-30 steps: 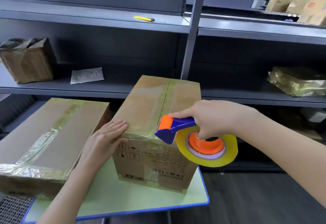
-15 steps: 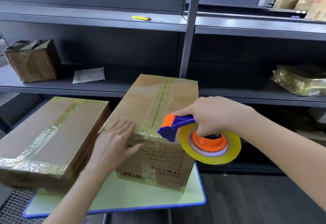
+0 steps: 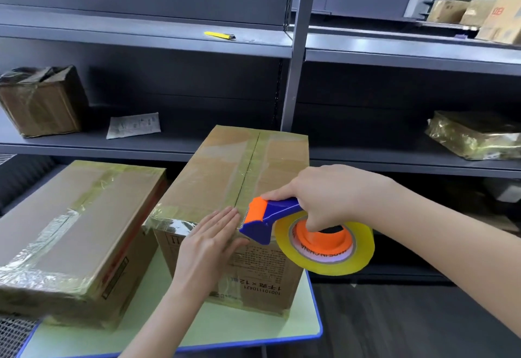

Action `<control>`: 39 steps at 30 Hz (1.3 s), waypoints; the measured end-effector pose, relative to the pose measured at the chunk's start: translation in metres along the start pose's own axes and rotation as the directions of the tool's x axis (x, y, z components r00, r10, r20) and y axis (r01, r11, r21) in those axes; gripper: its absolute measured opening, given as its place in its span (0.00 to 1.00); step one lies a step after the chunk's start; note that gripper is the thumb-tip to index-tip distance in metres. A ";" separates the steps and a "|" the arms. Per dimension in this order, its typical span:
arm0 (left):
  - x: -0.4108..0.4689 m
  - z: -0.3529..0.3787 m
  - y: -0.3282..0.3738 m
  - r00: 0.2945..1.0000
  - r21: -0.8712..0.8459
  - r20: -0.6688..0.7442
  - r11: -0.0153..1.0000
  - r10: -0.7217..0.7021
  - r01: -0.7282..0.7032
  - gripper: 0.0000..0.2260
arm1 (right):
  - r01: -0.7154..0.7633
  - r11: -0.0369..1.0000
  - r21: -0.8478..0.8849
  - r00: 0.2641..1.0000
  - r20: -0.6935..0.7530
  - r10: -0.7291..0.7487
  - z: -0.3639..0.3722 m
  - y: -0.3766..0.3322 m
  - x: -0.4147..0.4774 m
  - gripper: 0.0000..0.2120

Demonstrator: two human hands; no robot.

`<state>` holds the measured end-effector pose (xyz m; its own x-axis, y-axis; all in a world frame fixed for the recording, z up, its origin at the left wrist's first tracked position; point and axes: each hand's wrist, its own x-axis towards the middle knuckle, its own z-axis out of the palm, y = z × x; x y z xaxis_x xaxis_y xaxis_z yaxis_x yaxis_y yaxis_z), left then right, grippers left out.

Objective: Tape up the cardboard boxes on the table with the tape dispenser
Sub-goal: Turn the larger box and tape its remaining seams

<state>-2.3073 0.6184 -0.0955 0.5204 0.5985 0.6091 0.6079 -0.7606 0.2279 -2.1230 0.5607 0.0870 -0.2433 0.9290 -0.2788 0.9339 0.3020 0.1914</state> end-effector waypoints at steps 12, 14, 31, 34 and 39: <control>0.002 -0.010 0.001 0.988 -0.049 0.034 0.987 -0.152 0.154 0.22 | -0.045 0.988 0.144 0.999 0.014 0.044 0.014 0.028 -0.030 0.37; 0.003 -0.014 -0.002 0.989 -0.027 0.027 0.989 -0.143 0.144 0.21 | -0.072 0.988 0.140 0.997 0.025 0.070 0.016 0.045 -0.041 0.37; 0.010 0.016 0.058 0.989 0.208 0.110 0.971 0.094 -0.115 0.27 | -0.084 0.991 0.108 0.994 -0.057 0.090 0.079 0.070 -0.059 0.37; 0.015 0.030 0.073 0.992 0.220 0.064 0.968 0.108 -0.119 0.24 | -0.080 0.992 0.098 0.994 -0.071 0.087 0.081 0.071 -0.058 0.36; 0.020 0.026 0.060 0.996 0.170 -0.020 0.982 0.088 -0.083 0.24 | -0.075 0.988 0.135 0.992 -0.089 0.087 0.080 0.070 -0.057 0.37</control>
<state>-2.2450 0.5914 -0.0899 0.5595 0.5243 0.6419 0.6556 -0.7538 0.0443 -2.0230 0.5123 0.0414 -0.1834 0.9672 -0.1759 0.9763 0.2002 0.0826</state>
